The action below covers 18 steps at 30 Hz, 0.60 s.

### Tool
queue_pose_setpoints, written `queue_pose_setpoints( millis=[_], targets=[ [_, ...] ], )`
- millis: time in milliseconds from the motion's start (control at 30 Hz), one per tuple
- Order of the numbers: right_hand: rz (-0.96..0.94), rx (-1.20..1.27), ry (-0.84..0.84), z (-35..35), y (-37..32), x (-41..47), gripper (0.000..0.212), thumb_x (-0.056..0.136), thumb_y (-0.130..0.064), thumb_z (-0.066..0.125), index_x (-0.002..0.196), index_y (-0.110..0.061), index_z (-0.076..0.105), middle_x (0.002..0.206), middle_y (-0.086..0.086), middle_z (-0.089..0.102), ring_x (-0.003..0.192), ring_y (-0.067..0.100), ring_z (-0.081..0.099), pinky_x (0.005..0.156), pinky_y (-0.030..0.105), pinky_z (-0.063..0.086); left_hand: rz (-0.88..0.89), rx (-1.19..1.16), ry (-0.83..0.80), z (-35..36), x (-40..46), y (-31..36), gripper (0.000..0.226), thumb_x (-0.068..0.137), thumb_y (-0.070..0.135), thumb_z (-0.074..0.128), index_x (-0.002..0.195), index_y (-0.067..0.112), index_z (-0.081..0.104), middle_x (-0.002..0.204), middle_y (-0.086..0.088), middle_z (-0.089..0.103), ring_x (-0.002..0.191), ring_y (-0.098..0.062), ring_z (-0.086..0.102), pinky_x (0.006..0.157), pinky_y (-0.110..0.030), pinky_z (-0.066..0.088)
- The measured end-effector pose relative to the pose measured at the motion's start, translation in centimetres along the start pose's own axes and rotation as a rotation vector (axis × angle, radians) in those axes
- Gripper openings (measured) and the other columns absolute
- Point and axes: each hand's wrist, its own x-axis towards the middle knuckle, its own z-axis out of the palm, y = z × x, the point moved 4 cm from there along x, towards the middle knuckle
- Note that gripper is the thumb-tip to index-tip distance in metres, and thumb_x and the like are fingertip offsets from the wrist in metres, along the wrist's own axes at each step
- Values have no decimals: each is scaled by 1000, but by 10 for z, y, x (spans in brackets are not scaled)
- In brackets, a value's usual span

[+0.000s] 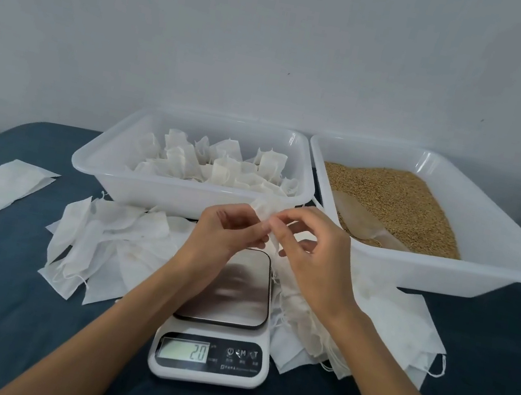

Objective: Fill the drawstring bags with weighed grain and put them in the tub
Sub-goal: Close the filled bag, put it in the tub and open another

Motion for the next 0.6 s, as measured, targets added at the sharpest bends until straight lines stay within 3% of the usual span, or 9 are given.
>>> queue_pose_setpoints(
  millis=[167, 233, 333, 467, 600],
  targets=[
    [75, 98, -40, 3, 0, 0, 21, 84, -37, 81, 92, -22, 68, 87, -5, 72, 84, 21, 71, 62, 49, 60, 26, 36, 6, 2, 0, 2, 17, 89, 17, 78, 77, 11, 69, 74, -11, 61, 72, -21, 57, 75, -28, 53],
    [86, 131, -45, 2, 0, 0, 23, 82, -33, 84, 90, -21, 67, 84, -2, 71, 81, 22, 71, 61, 50, 60, 45, 19, -11, 4, -1, 3, 20, 90, 21, 77, 82, 3, 71, 78, -17, 65, 75, -25, 61, 77, -32, 55],
    [95, 174, -28, 0, 1, 2, 20, 84, -27, 83, 88, -19, 65, 80, 2, 71, 76, 22, 71, 59, 40, 62, 52, -4, -46, 5, 0, 1, 29, 93, 21, 73, 96, -7, 72, 91, -25, 69, 88, -33, 66, 88, -42, 57],
    [79, 151, 5, -2, 2, 2, 12, 92, -18, 74, 90, -18, 62, 79, 1, 72, 71, 22, 71, 59, 35, 61, 44, -13, -82, 6, -1, 2, 24, 99, 16, 66, 111, -1, 77, 101, -12, 77, 95, -22, 72, 88, -29, 56],
    [-1, 54, -8, 0, 1, 1, 10, 97, -12, 65, 90, -19, 62, 85, -4, 69, 75, 20, 68, 57, 36, 61, 45, -23, -41, 7, -1, 2, 24, 96, 16, 69, 115, 4, 78, 106, -16, 77, 96, -25, 71, 90, -33, 57]
  ],
)
